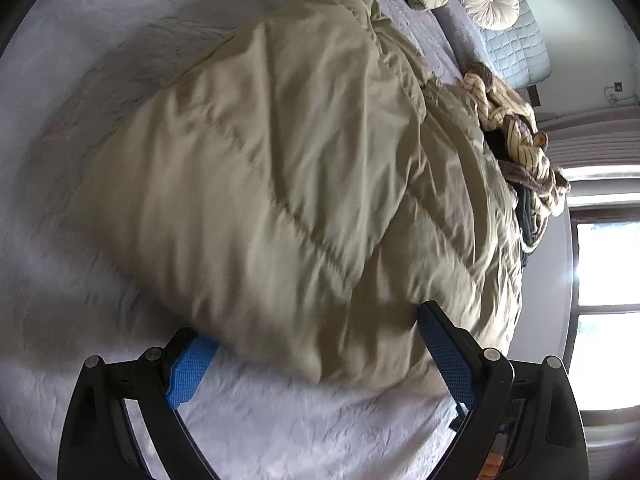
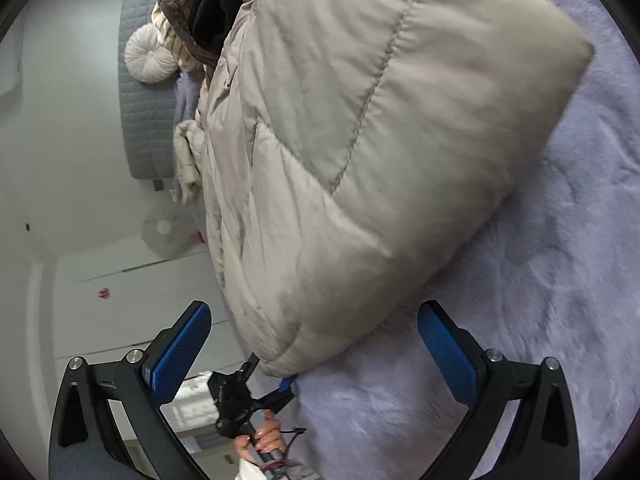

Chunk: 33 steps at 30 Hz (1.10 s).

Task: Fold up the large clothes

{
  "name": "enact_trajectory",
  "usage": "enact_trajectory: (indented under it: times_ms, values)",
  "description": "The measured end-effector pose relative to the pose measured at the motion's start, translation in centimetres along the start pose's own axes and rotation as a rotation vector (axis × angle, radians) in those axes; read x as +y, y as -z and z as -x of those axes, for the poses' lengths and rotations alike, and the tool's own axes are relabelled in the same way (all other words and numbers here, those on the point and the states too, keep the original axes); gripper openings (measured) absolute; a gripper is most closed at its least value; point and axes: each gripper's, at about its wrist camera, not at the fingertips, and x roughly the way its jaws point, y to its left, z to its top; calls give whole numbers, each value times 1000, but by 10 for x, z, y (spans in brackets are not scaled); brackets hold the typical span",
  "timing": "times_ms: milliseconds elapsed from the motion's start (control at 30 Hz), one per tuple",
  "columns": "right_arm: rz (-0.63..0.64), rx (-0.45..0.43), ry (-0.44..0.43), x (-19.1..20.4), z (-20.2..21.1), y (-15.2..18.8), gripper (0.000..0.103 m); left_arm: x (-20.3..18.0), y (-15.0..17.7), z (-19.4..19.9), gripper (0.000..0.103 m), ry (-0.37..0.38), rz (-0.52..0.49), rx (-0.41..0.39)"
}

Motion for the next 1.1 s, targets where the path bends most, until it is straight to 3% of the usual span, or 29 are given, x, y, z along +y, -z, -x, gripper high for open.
enact_trajectory:
  times_ms: [233, 433, 467, 533, 600, 667, 767, 867, 1100]
  values:
    - [-41, -10, -108, -6, -21, -18, 103, 0, -21, -18, 96, 13, 18, -21]
    - [-25, -17, -139, -2, -42, -33, 103, -7, -30, -32, 95, -18, 32, -59]
    - [-24, -17, -135, -1, -43, -34, 103, -9, -31, -32, 90, -24, 34, -74]
    - [-35, -17, -130, -1, -43, -34, 102, -12, -32, -29, 49, -10, 18, -85]
    - [-44, -14, -117, 2, -39, -32, 95, -17, -31, -23, 29, 18, 3, -91]
    - [-45, -15, -64, 4, -35, -31, 54, -26, -29, -15, 20, 18, -40, -108]
    - [-28, -22, -68, 10, -26, -29, 30, -38, -26, 0, 16, 17, -104, -124]
    - [18, -25, -77, 23, -17, -26, 24, -47, -19, 17, 15, 20, -145, -141]
    - [117, 10, -53, 47, 14, -5, 23, -52, 16, 61, 15, 23, -212, -129]
